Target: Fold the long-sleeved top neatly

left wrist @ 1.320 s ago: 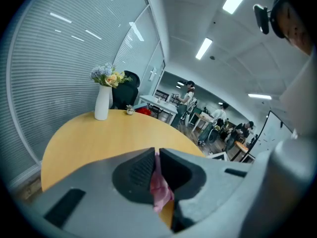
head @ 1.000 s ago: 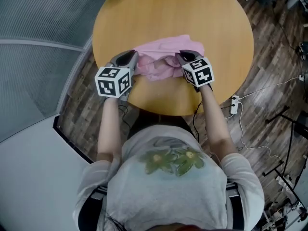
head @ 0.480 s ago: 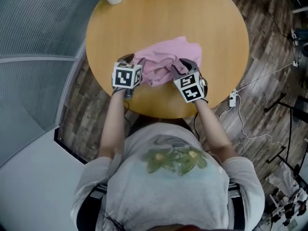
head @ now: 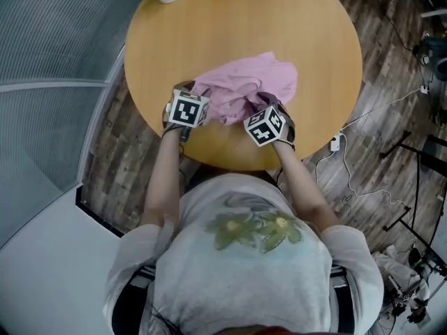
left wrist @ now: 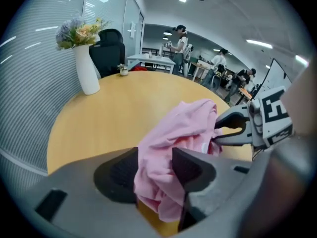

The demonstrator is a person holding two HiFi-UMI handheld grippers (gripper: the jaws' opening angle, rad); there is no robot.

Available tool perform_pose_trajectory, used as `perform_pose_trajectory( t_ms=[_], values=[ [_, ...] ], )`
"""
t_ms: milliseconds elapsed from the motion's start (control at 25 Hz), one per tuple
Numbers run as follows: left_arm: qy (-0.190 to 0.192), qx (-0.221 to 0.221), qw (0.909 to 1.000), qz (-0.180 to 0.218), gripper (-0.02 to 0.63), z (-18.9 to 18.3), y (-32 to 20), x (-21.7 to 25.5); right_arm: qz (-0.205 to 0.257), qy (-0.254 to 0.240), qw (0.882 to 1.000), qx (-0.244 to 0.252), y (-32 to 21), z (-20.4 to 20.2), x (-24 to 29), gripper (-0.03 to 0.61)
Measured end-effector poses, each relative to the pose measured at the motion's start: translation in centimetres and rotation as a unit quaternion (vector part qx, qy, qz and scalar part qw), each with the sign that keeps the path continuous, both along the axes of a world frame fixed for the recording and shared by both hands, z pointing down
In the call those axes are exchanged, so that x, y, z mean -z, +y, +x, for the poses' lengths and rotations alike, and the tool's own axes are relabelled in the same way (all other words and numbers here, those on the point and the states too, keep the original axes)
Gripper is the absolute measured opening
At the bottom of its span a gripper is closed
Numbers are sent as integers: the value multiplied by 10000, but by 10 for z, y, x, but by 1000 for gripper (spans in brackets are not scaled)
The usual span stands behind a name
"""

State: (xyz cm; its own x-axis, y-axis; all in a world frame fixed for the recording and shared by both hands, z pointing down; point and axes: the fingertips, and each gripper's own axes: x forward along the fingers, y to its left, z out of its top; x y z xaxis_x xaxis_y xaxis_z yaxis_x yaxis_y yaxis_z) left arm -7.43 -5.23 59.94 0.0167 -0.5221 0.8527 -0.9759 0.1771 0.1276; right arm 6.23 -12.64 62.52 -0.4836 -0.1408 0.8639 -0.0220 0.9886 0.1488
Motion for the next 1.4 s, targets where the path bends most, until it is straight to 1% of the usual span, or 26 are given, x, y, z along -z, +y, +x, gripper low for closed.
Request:
perform_pose_trajectory(
  t_ms=[40, 80, 120, 160, 200, 280, 400, 520, 640, 720, 840, 1040, 1200, 1400],
  values=[
    [71, -26, 9999, -105, 198, 0, 2, -6, -20, 184, 9998, -24, -2, 3, -5, 162],
    [168, -31, 9997, -174, 196, 0, 3, -11, -47, 311, 9995, -65, -3, 8, -8, 141],
    [254, 0, 9995, -169, 194, 1, 4, -14, -62, 360, 9993, -123, -5, 12, -8, 102],
    [295, 75, 9995, -84, 187, 1, 5, -14, -64, 343, 9992, -196, -8, 16, -5, 57],
    [275, 190, 9994, 51, 154, -1, 4, -12, -65, 285, 9991, -294, -11, 20, -1, 55],
    [153, 473, 9982, 336, 26, -8, 4, -3, -100, 93, 9981, -605, -22, 29, 11, 52],
    [119, 737, 9950, 662, 26, -20, 5, 14, -94, -381, 9913, -1257, -48, 44, 38, 46],
    [-41, 755, 9927, 942, 25, -32, 1, 38, 55, -943, 9807, -1712, -76, 52, 75, 43],
    [-338, 661, 9885, 1315, 25, -44, -10, 74, 392, -1390, 9736, -1769, -100, 54, 113, 40],
    [-676, 489, 9840, 1572, 25, -50, -20, 102, 655, -1675, 9687, -1710, -112, 53, 139, 40],
    [-1211, 248, 9721, 1992, 25, -53, -31, 149, 1135, -2084, 9583, -1590, -124, 50, 181, 38],
    [-1943, 65, 9442, 2659, 23, -56, -56, 237, 1842, -2602, 9371, -1419, -149, 48, 253, 38],
    [-2393, -64, 9200, 3102, 23, -58, -73, 302, 2343, -2958, 9170, -1293, -166, 46, 313, 38],
    [-2701, -55, 8993, 3439, 23, -48, -68, 356, 2813, -3232, 8967, -1107, -164, 53, 377, 38]
  ],
)
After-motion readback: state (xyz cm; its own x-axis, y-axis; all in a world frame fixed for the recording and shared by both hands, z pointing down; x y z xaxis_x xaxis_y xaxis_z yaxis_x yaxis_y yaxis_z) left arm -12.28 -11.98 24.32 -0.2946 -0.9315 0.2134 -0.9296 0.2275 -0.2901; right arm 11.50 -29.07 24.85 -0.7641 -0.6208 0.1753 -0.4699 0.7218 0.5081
